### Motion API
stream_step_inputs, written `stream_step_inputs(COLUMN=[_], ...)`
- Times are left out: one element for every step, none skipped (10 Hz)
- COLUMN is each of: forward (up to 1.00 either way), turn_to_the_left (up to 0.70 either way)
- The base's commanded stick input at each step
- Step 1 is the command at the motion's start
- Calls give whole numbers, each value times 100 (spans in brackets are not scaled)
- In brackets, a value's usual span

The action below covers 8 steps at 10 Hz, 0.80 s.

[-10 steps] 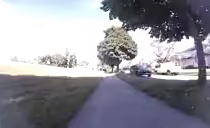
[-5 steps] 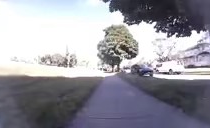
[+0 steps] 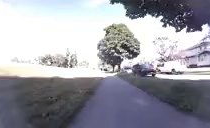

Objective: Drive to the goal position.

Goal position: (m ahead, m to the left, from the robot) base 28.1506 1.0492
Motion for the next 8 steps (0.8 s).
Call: stream_step_inputs(forward=[100, 100, 100, 100, 100, 100, 100, 100], turn_to_the_left=[0, 0, 0, 0, 0, 0, 0, 0])
